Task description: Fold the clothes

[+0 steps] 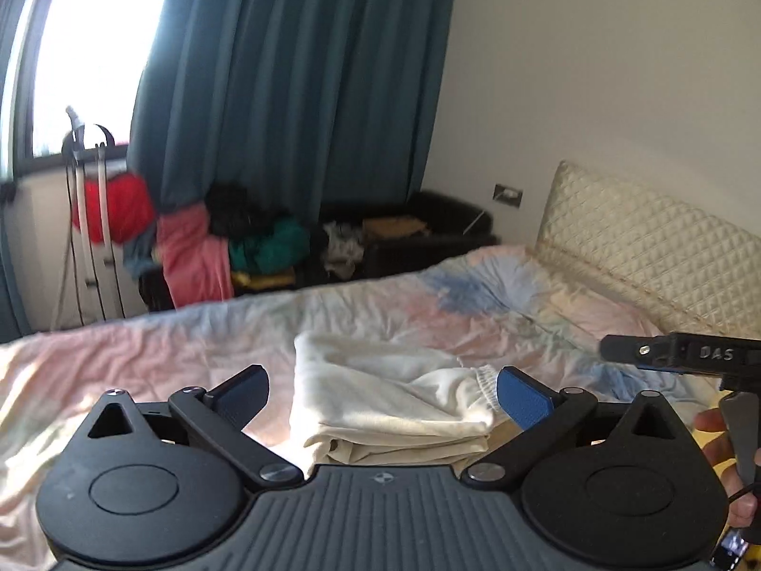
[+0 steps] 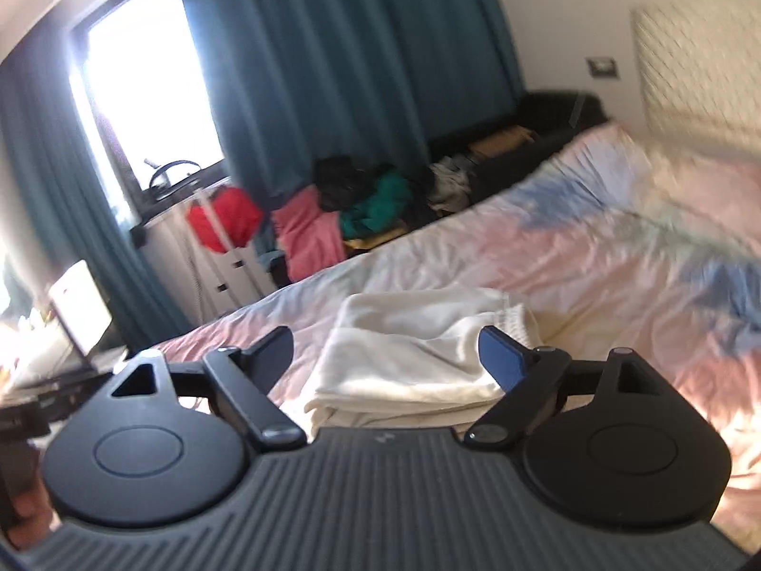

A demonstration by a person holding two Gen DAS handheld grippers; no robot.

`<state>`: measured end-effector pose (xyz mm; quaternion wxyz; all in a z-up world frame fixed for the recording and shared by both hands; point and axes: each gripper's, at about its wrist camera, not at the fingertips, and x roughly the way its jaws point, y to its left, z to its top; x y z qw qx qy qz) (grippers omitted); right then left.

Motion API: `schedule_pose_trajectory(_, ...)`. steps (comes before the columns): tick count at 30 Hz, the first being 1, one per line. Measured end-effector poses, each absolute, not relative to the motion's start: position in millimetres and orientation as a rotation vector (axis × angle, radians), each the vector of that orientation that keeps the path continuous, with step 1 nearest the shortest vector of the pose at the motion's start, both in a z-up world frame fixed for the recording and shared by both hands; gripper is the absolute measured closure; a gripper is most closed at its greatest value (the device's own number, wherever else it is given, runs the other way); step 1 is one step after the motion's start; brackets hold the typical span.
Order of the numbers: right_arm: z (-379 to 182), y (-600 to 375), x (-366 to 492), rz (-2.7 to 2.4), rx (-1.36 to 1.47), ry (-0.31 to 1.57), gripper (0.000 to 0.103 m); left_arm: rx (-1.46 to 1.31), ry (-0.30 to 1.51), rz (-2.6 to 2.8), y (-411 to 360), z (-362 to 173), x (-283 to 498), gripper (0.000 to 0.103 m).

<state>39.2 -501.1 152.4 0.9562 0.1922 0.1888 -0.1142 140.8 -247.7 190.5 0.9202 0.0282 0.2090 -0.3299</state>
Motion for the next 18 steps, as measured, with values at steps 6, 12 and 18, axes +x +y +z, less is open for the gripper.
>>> schedule_pose_trajectory(6,155,-451,-1,-0.202,0.335,0.335,0.016,0.121,0.335,-0.602,-223,192,66,0.000)
schedule_pose_trajectory(12,137,-412,-26,-0.216,0.278,0.281,0.016,0.085,0.333,-0.559,-198,177,27,0.000)
schedule_pose_trajectory(18,110,-391,-36,-0.233,0.246,0.259,0.017,0.075,0.310,-0.509,-186,163,14,0.000)
